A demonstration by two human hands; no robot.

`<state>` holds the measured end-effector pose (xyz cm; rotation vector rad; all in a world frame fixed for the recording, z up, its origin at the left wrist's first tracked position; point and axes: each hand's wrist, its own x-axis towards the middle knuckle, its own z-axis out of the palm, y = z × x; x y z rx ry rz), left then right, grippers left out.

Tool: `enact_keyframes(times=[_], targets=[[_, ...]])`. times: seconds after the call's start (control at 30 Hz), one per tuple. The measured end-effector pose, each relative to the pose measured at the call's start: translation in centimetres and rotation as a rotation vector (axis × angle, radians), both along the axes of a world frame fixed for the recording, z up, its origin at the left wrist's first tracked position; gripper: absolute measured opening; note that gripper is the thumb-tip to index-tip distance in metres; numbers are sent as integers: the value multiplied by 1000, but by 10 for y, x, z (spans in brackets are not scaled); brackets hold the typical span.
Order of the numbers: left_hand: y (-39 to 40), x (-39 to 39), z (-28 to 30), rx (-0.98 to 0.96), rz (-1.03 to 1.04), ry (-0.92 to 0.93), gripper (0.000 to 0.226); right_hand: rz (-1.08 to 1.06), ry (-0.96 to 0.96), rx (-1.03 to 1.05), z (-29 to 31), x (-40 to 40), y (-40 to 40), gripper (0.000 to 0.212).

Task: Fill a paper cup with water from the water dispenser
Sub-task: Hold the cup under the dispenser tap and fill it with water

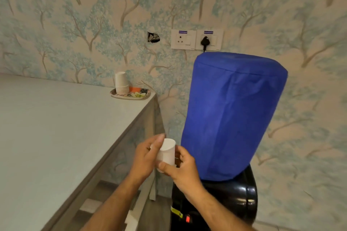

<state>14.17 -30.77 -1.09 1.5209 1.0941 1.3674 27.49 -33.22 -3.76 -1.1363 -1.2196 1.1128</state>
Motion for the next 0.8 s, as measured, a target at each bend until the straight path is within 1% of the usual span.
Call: enact_keyframes(times=[0.07,0.1,0.23,0.33,0.43,0.5,0.57,0.63,0.7,0.8], targets=[[-10,3,-16,-32,-68,79,63,-40,-94,36,-12,9,-14,64],[-14,5,-23,-53,-106,132,69,-69,-139,46,-16,13,-19,63],[-26,13,-55,-73,-231,336,69,-205,-328,57,-38,25,-35,65],[-30,18,-77,-54,-329,498,81,-285,-414,34,-57,31,-40,62],[-35,19,-95,-61,-397,562,81,-351,-399,2,-83,35,-51,67],[-33,19,-109,-55,-393,642,92,-389,-369,-60,-104,36,-63,73],[-30,22,-121,-36,-365,757,100,-438,-311,-122,-126,38,-79,69],[-24,30,-129,25,-353,904,99,-501,-278,-177,-149,44,-95,66],[-14,41,-139,125,-326,1035,96,-549,-267,-248,-176,50,-108,70],[2,58,-154,219,-250,1139,102,-591,-261,-355,-221,61,-122,76]])
